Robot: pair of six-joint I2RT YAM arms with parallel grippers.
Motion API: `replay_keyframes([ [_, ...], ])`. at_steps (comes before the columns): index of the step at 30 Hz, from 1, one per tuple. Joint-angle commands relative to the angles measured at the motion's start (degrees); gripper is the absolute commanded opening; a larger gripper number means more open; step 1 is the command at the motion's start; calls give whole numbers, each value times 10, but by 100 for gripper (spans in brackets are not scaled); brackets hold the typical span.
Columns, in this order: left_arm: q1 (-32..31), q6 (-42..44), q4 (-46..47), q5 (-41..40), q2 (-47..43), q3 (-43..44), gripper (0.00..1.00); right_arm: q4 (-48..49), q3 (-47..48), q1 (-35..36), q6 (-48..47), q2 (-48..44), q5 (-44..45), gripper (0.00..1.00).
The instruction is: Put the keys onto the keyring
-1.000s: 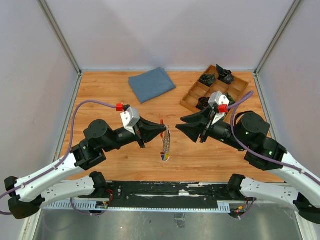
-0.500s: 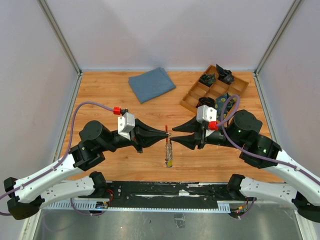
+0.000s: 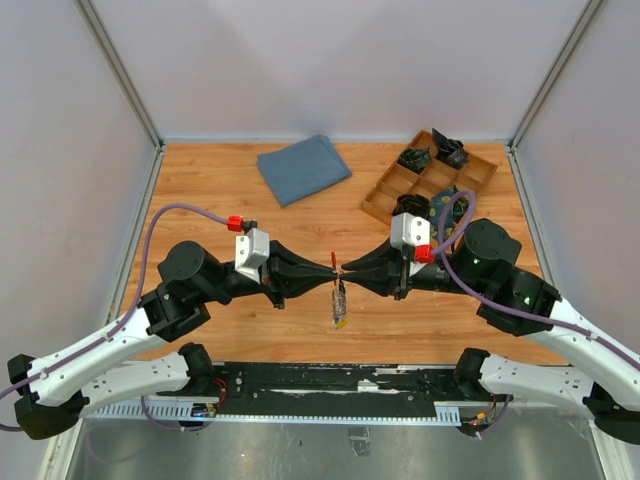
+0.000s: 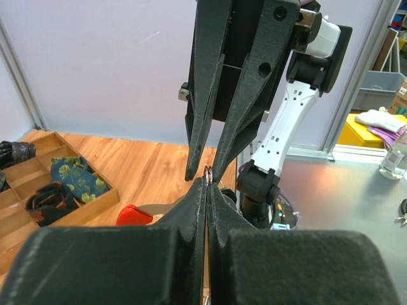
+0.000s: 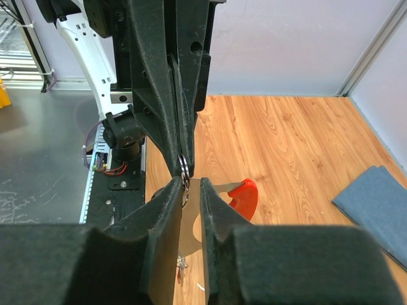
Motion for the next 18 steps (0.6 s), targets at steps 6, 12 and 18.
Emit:
replay_keyframes([
  [6, -4, 2, 37, 11, -8, 16, 1, -9, 11, 9, -10, 11, -27, 6],
  [12, -4, 2, 36, 9, -7, 15, 1, -55, 43, 9, -21, 23, -23, 0],
  [18, -4, 9, 16, 12, -4, 20, 23, -167, 116, 9, -52, 51, -10, 0],
])
